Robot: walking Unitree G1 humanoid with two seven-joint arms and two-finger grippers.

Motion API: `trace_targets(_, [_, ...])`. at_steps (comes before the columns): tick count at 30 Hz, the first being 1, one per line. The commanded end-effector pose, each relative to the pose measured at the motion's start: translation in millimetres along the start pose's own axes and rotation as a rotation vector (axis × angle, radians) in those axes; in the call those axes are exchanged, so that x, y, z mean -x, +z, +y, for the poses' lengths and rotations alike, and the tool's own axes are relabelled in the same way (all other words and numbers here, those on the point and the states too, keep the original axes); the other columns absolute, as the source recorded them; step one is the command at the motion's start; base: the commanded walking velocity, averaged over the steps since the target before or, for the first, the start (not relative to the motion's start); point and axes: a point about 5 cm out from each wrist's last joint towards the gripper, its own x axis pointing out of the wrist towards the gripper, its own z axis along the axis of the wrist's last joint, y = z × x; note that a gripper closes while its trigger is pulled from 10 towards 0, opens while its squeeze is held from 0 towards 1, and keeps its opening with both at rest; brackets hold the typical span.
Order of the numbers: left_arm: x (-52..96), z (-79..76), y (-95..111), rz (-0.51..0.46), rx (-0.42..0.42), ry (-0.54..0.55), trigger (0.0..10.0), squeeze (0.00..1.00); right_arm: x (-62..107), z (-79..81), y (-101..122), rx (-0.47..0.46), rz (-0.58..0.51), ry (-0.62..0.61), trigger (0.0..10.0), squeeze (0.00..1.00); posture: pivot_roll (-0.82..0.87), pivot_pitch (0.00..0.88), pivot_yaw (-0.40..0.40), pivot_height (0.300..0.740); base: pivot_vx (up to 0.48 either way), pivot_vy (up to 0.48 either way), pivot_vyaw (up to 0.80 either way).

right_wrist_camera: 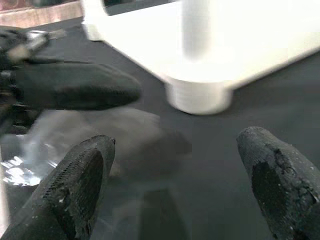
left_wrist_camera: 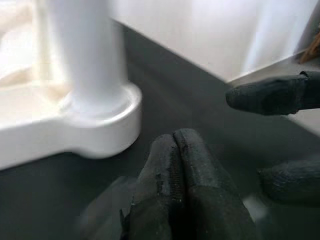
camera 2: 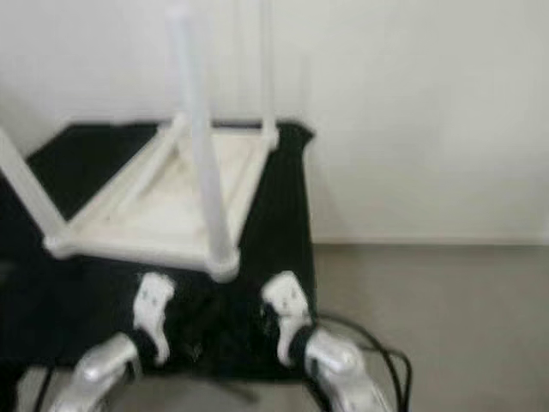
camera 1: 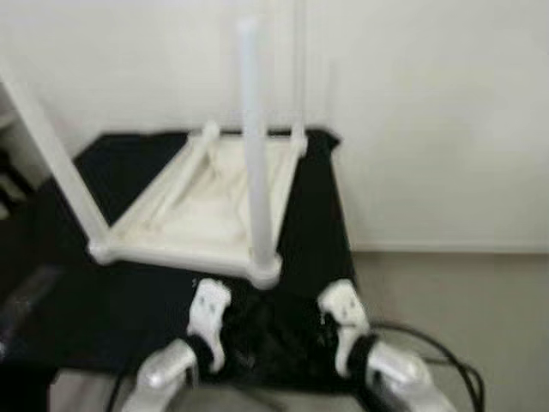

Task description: Building children table

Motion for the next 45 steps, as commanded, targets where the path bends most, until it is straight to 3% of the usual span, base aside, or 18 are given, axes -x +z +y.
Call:
trace_targets(1, [-0.7,-2.1,-4,0.015,0.002,-0.004,10.0,0.0,0.3,-5.0,-1,0.003,-0.001,-0.037,10.0,0.0,-0.11,0.0,0.05,0.74,0.0,-0.454,0.0])
trace_targets(18, [-6.2,-1.2,-3,0.003,-0.016,-0.008,10.0,0.0,-8.1,-14.6,3,0.009,-0.038,-0.121,10.0,0.0,-0.11,0.0,0.044,0.74,0.0,-0.451,0.0])
trace_targets(20, [-10.3,-0.9,0,-0.013,-0.035,-0.002,10.0,0.0,-11.4,-20.8,7,0.015,-0.06,-0.178,10.0,0.0,-0.11,0.0,0.04,0.74,0.0,-0.307,0.0])
trace_targets(31, [-25.7,7.2,15,-0.076,-0.093,0.105,10.0,0.0,-16.4,-31.9,9,0.013,-0.073,-0.256,10.0,0.0,-0.12,0.0,0.056,0.74,0.0,0.0,0.0])
trace_targets(36, [-28.6,12.4,17,-0.087,-0.062,0.132,10.0,0.0,-19.3,-34.5,9,0.004,-0.066,-0.277,10.0,0.0,-0.12,0.0,0.059,0.74,0.0,0.0,0.0])
trace_targets(43, [-33.7,19.9,21,-0.099,-0.023,0.159,10.0,0.0,-18.8,-46.0,12,-0.037,-0.084,-0.342,10.0,0.0,-0.13,0.0,0.056,0.74,0.0,0.0,-0.8])
trace_targets(45, [-35.9,28.3,25,-0.089,-0.031,0.182,10.0,0.0,-21.8,-50.0,19,-0.028,-0.098,-0.361,10.0,0.0,-0.13,0.0,0.057,0.74,0.0,0.0,-0.8])
